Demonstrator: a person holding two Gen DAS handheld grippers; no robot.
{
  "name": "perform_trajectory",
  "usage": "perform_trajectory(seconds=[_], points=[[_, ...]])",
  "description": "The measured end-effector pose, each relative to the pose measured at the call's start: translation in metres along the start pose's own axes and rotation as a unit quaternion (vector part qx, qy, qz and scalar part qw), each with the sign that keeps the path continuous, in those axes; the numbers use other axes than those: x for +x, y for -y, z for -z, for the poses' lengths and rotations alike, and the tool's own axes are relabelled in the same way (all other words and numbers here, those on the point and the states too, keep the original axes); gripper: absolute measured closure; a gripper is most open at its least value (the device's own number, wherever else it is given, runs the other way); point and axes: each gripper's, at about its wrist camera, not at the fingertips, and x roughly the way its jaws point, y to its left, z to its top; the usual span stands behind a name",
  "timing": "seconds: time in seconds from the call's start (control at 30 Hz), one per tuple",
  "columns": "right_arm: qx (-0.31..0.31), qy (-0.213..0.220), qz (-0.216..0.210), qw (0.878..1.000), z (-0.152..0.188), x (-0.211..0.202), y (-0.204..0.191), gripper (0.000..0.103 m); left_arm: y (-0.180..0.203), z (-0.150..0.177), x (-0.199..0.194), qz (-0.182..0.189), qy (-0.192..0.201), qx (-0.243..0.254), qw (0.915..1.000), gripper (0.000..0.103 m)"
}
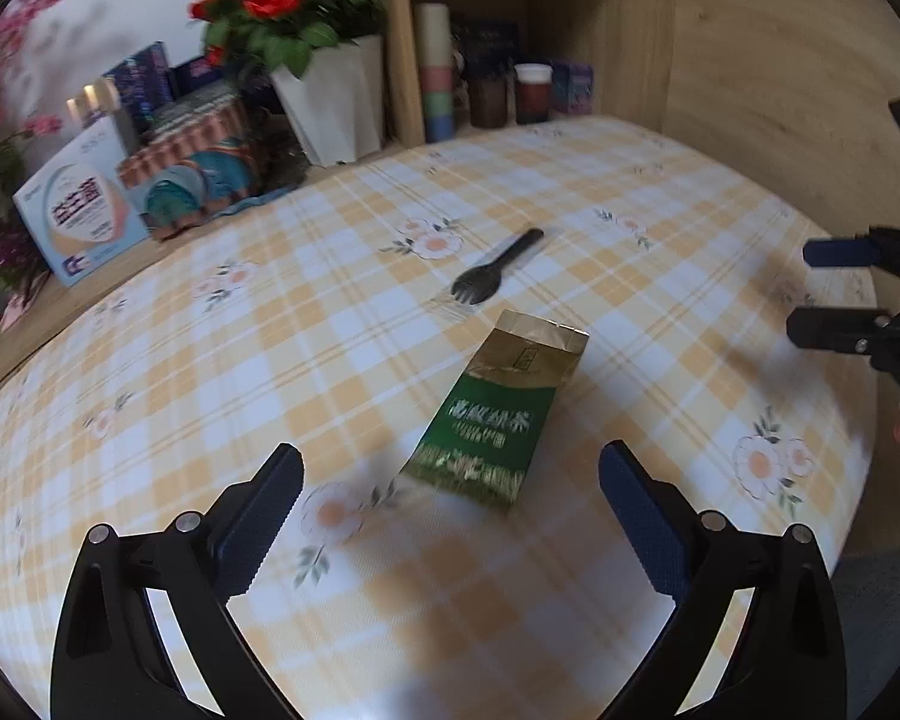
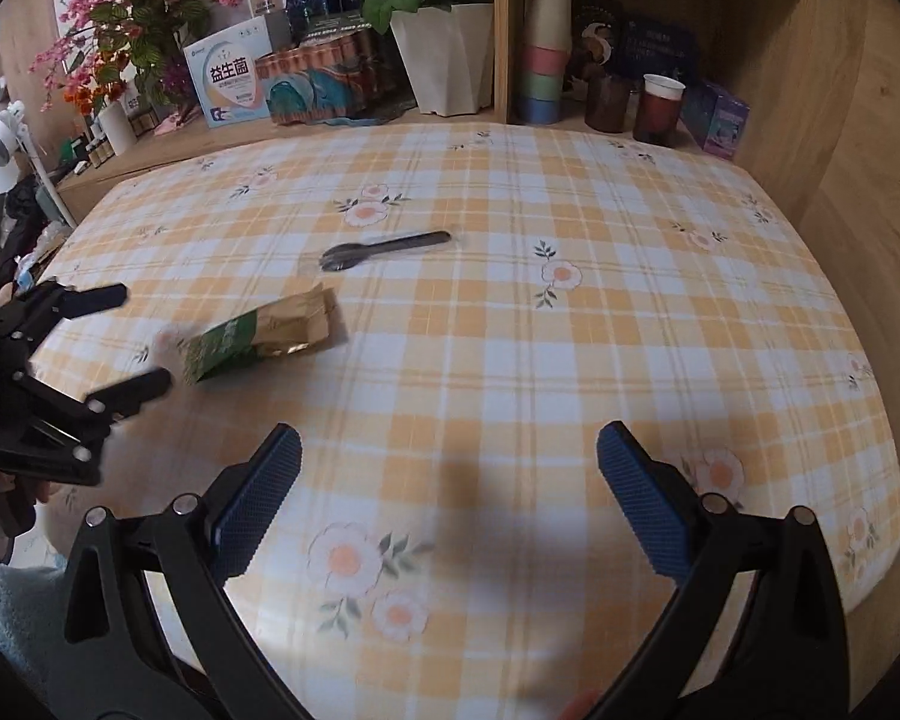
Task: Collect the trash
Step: 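Grasp the green tea packet with the left tool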
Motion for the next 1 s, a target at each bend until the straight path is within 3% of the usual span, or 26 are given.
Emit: perform_trajectory(seconds=[0.2, 0.5, 0.67, 0.7, 0.77, 0.83, 0.9, 1.0], points=[[-0.009, -0.012, -0.012, 1.000, -0.013, 0.026, 0.002, 0.006, 0.000, -0.016, 0.040, 0.015, -0.031, 0.018, 0.9993, 0.015], [-0.020, -0.032, -0.019, 0.999, -0.021, 0.042, 0.000, 0.006, 0.005, -0.016, 0.054, 0.025, -0.041, 0.027, 0.9985, 0.018], [-0.024, -0.040, -0.012, 0.999, -0.024, 0.044, 0.001, 0.006, 0.002, -0.013, 0.056, 0.037, -0.049, 0.021, 0.9979, 0.037], [-0.024, -0.044, -0.010, 0.999, -0.024, 0.046, 0.000, 0.006, 0.002, -0.013, 0.055, 0.043, -0.049, 0.021, 0.9977, 0.053], [-0.024, -0.050, -0.006, 0.998, -0.025, 0.048, -0.001, 0.006, 0.002, -0.012, 0.052, 0.029, -0.051, 0.023, 0.9980, 0.059], [-0.020, -0.049, -0.024, 0.998, -0.028, 0.049, -0.004, 0.006, -0.003, -0.010, 0.046, 0.041, -0.044, 0.008, 0.9982, 0.068], [-0.018, -0.052, -0.032, 0.998, -0.032, 0.052, -0.009, 0.006, -0.010, -0.008, 0.039, 0.049, -0.035, -0.016, 0.9981, 0.076], [-0.017, -0.059, -0.045, 0.997, -0.044, 0.060, -0.021, 0.007, -0.027, -0.003, 0.027, 0.059, -0.019, -0.061, 0.9962, 0.081]])
